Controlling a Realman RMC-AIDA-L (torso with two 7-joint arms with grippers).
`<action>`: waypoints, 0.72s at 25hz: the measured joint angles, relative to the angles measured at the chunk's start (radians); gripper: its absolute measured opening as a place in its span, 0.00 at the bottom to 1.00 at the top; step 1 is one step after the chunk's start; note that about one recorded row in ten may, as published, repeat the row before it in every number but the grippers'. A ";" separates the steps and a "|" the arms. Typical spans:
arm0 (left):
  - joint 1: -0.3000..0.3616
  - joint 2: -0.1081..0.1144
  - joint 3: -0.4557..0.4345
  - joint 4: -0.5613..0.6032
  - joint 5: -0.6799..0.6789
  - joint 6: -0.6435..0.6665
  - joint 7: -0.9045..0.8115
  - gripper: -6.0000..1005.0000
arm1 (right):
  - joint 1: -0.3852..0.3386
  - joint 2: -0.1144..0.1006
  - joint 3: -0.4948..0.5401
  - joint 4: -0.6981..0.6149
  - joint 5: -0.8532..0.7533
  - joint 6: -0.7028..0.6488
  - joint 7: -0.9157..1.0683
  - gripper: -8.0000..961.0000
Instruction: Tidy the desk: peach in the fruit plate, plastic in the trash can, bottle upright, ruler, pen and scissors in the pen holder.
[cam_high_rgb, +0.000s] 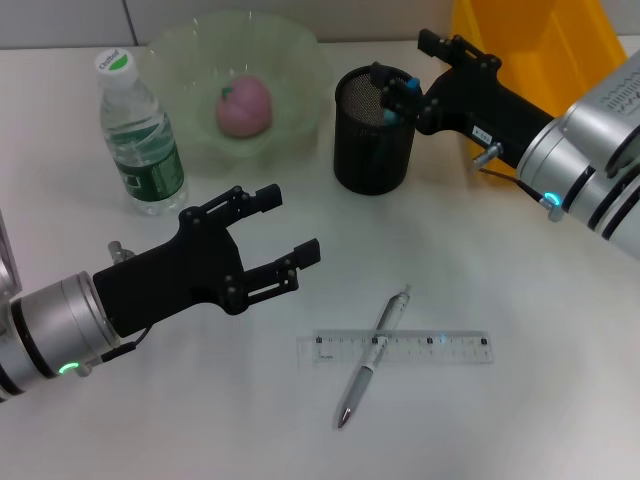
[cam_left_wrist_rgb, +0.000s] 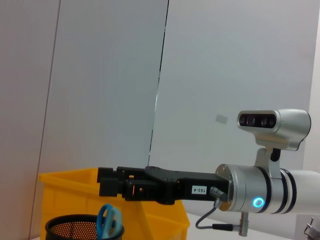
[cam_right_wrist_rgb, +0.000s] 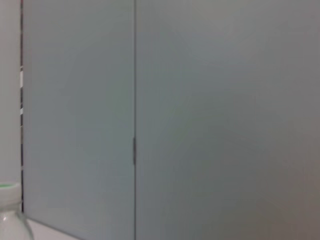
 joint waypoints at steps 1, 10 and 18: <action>0.001 0.000 0.000 0.000 0.000 0.000 0.000 0.79 | -0.002 0.000 0.009 0.001 0.000 -0.004 0.000 0.60; 0.005 0.001 0.000 0.000 0.002 0.000 0.002 0.79 | -0.021 0.000 0.046 0.000 0.000 -0.060 0.001 0.77; 0.009 0.005 0.001 0.003 0.002 0.000 0.019 0.79 | -0.058 -0.010 0.025 -0.083 -0.014 -0.186 0.253 0.77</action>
